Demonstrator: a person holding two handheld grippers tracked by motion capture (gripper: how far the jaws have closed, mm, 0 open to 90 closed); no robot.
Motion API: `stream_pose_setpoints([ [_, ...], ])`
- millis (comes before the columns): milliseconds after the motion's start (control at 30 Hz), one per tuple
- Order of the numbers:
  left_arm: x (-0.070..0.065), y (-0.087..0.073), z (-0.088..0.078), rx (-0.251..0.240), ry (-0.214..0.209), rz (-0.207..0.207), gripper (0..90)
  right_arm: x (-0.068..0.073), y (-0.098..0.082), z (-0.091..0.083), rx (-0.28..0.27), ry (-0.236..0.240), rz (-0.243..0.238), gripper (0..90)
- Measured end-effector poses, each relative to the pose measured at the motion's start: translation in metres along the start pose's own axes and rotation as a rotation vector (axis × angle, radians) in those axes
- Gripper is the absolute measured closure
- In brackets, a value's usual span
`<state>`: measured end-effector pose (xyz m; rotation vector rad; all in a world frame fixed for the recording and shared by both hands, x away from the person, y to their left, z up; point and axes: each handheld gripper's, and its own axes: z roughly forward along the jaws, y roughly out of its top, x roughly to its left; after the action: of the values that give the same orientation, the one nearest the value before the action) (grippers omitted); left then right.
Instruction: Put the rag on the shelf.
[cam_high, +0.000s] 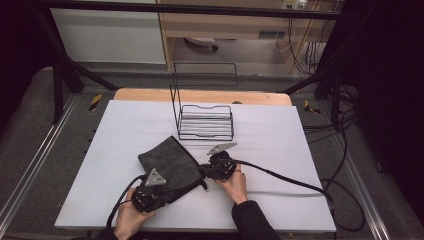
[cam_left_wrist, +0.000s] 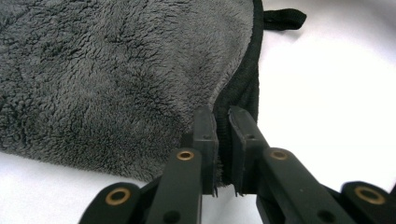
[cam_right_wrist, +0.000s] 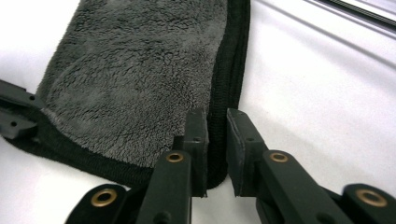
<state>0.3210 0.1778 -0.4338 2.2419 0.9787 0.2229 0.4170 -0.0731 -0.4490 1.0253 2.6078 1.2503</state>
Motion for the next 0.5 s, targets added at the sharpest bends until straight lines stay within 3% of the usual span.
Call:
stream_pose_setpoints([
  [67, 0.004, -0.001, -0.004, 0.008, -0.021, 0.003, 83.7, 0.003, -0.001, -0.002, 0.004, 0.008, -0.005, 80.8],
  [233, 0.011, -0.008, -0.018, 0.036, -0.035, 0.068, 83.9, 0.015, -0.006, -0.007, 0.003, 0.048, 0.001, 77.1],
  [300, 0.016, -0.011, -0.023, 0.056, -0.048, 0.089, 83.5, 0.022, -0.012, -0.007, -0.003, 0.070, 0.007, 69.3],
  [400, 0.020, -0.016, -0.028, 0.042, -0.067, 0.082, 82.1, 0.025, -0.013, -0.008, -0.015, 0.070, 0.000, 61.3],
  [467, 0.021, -0.017, -0.032, 0.012, -0.075, 0.064, 71.5, 0.026, -0.011, -0.014, -0.045, 0.050, -0.037, 55.4],
  [500, 0.022, -0.018, -0.036, 0.005, -0.075, 0.059, 71.5, 0.026, -0.011, -0.014, -0.045, 0.050, -0.037, 55.4],
])
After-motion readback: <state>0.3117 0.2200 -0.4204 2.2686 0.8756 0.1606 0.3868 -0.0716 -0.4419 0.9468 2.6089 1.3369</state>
